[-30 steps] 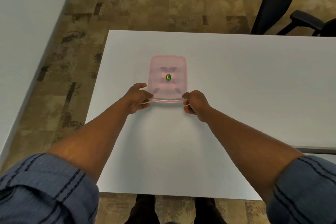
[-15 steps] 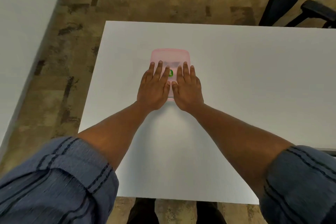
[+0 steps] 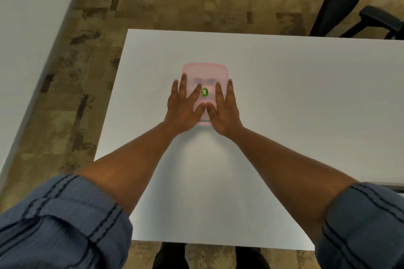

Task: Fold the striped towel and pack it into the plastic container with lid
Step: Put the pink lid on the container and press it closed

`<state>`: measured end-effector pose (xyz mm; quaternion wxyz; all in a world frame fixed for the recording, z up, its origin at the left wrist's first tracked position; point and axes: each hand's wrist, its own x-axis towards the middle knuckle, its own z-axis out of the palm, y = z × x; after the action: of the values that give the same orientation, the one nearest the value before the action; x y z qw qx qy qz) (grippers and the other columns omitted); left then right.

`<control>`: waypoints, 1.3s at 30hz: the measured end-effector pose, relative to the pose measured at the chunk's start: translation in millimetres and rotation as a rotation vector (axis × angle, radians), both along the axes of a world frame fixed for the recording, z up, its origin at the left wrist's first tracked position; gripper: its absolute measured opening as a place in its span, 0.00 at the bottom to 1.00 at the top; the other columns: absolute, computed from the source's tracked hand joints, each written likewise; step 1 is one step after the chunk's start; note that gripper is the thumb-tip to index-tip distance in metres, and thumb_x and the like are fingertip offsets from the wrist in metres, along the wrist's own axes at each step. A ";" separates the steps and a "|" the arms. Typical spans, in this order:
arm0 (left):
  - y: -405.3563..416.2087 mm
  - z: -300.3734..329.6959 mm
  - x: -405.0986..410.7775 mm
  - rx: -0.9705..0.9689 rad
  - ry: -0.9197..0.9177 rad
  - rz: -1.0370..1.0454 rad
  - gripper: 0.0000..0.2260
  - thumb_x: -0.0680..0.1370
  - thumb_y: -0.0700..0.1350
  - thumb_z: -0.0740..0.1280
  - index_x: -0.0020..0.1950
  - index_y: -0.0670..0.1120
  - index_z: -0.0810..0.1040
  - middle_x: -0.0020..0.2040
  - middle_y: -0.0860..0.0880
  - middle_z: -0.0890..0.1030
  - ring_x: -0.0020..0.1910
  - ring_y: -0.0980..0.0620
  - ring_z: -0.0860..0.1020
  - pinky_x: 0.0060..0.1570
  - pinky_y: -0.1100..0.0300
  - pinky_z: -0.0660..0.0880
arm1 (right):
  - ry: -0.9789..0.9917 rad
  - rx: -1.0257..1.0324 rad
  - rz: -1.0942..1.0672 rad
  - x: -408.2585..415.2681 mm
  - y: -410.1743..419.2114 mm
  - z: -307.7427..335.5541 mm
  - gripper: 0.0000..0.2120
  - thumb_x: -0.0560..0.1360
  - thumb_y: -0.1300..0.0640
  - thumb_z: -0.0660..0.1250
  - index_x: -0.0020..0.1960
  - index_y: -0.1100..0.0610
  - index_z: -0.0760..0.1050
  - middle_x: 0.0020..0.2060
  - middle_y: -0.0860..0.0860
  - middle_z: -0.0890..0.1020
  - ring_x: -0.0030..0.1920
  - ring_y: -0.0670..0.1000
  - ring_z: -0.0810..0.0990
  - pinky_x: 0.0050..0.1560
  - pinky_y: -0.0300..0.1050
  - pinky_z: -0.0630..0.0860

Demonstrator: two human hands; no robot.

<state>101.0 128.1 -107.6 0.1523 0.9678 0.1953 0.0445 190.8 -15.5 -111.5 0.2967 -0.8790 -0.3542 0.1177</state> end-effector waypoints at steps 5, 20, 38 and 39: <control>-5.6 30.5 1.2 -0.897 -0.216 0.635 0.35 0.79 0.54 0.67 0.82 0.51 0.53 0.82 0.47 0.53 0.79 0.45 0.58 0.75 0.48 0.61 | 0.734 0.320 -0.479 -0.8 0.0 23.2 0.34 0.82 0.49 0.62 0.82 0.52 0.48 0.81 0.53 0.55 0.79 0.54 0.58 0.78 0.54 0.59; 3.8 23.1 -17.3 -1.347 -0.289 0.671 0.11 0.83 0.45 0.59 0.56 0.55 0.80 0.60 0.50 0.82 0.62 0.46 0.79 0.64 0.51 0.75 | 0.835 0.460 -0.526 -11.9 -4.9 17.6 0.12 0.82 0.55 0.58 0.48 0.49 0.80 0.48 0.49 0.83 0.52 0.54 0.80 0.61 0.53 0.76; 148.1 29.5 -122.8 -1.216 -0.381 0.884 0.12 0.83 0.52 0.62 0.65 0.54 0.75 0.63 0.50 0.79 0.57 0.50 0.77 0.60 0.53 0.73 | 0.963 0.407 -0.395 -115.6 135.4 32.9 0.16 0.82 0.52 0.62 0.67 0.54 0.78 0.58 0.51 0.84 0.57 0.53 0.81 0.60 0.50 0.78; 150.5 26.1 -124.6 -1.224 -0.376 0.883 0.13 0.83 0.53 0.62 0.66 0.53 0.75 0.64 0.50 0.79 0.58 0.50 0.77 0.61 0.52 0.73 | 0.960 0.404 -0.400 -116.6 137.1 31.6 0.16 0.82 0.52 0.62 0.67 0.54 0.78 0.59 0.51 0.83 0.58 0.53 0.81 0.60 0.49 0.77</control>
<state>-23.5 278.6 -81.5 0.6581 0.5203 0.5234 0.1489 74.2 121.6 -79.9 0.6041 -0.7023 -0.0211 0.3761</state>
